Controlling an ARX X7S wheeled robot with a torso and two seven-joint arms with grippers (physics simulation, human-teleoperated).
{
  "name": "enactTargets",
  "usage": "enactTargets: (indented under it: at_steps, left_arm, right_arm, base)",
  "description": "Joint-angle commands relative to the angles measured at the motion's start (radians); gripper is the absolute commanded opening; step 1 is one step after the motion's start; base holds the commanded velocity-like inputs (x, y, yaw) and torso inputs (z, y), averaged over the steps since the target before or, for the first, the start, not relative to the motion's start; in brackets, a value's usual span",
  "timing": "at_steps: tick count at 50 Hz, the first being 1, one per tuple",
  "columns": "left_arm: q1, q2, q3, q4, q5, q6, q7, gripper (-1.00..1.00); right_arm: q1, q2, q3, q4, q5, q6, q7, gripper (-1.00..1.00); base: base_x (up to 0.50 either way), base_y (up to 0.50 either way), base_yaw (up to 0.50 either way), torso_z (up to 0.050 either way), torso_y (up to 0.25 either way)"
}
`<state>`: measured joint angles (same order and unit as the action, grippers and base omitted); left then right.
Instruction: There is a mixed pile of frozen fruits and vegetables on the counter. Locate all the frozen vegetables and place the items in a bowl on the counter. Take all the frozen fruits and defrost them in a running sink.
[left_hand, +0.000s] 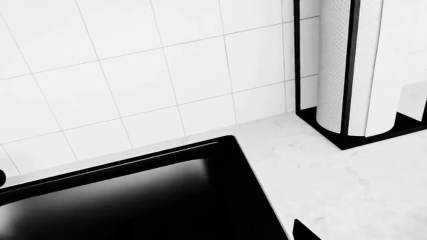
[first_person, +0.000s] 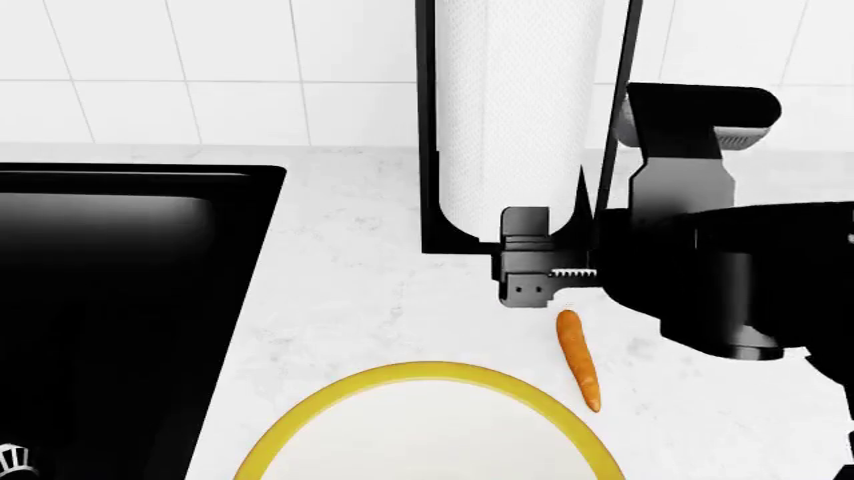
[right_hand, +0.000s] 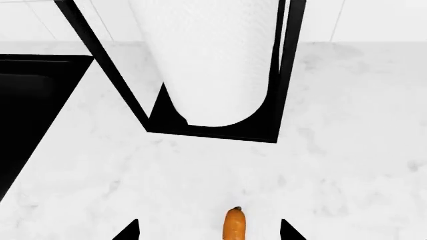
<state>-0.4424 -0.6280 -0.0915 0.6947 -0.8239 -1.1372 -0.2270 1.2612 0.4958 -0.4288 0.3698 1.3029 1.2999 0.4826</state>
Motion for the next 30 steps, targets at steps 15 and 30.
enactTargets:
  at_steps: [15,30]
  left_arm:
    - [0.038,-0.025,0.003,-0.013,0.007,0.035,0.023,1.0]
    - [0.081,-0.029,0.025,-0.015,0.034,0.077,0.035,1.0]
  right_arm:
    - [-0.016,-0.071,-0.156,0.248,-0.181,-0.139,-0.18,1.0]
    - [0.036,-0.144,-0.229,0.489,-0.281,-0.254,-0.331,1.0]
  base:
    - [0.0,0.0,0.0,0.0,0.0]
    - [0.0,0.0,0.0,0.0,0.0]
